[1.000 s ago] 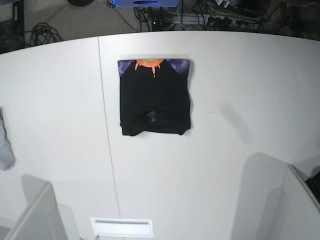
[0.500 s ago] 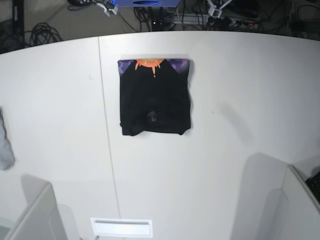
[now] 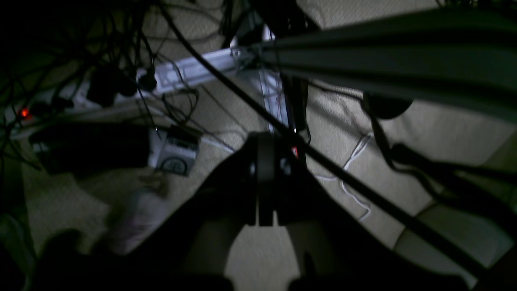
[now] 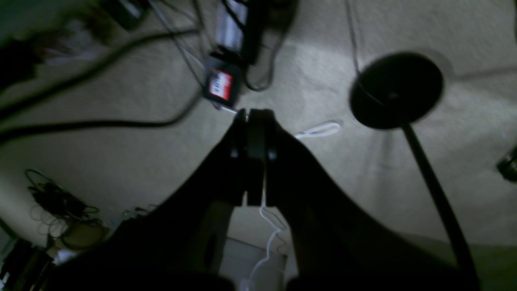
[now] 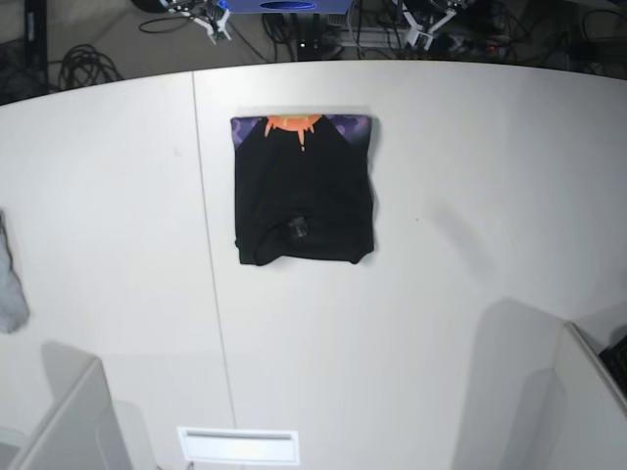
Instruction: Fold the T-shirt properly
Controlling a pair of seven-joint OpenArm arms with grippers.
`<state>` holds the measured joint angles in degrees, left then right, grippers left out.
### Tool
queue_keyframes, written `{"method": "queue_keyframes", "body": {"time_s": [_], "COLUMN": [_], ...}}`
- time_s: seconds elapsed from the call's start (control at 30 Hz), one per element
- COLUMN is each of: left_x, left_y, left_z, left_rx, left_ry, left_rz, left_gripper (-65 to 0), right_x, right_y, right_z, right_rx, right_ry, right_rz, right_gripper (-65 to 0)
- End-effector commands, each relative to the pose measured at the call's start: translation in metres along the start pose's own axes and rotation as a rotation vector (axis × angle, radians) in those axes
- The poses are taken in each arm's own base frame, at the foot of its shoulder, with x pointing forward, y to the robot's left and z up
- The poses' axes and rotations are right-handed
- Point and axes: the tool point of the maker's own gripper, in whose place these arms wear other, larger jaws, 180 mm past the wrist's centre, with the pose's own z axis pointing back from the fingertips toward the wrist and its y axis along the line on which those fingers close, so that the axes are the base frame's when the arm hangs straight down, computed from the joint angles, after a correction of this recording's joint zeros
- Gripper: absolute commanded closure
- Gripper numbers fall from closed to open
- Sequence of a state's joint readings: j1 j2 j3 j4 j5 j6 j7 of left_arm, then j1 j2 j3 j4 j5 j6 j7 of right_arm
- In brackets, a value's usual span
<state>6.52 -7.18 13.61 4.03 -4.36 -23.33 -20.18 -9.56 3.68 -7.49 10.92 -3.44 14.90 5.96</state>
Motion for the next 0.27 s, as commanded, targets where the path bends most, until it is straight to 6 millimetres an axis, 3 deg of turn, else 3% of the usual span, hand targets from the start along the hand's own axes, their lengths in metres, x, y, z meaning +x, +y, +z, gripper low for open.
{"method": "queue_keyframes", "body": {"time_s": [0.0,0.1,0.23], "left_x": [-0.005,-0.002,0.012], "left_y": [0.001,0.004,0.001], "left_z": [0.002,0.002,-0.001], "left_rx": [-0.003,0.001,-0.009], "left_ry": [0.005,0.001,-0.036], "left_rz": [-0.001,-0.003,-0.015], "left_gripper": [0.0,0.0,0.0], "right_x": [-0.007,-0.005,-0.004], "right_y": [-0.003,0.009,0.009], "right_z": [0.001,-0.001,-0.001], "right_rx": [-0.002,0.016,0.015], "right_ry": [0.013,0.01,0.007], "right_rz": [-0.001,-0.004,-0.003], "right_gripper": [0.0,0.0,0.0]}}
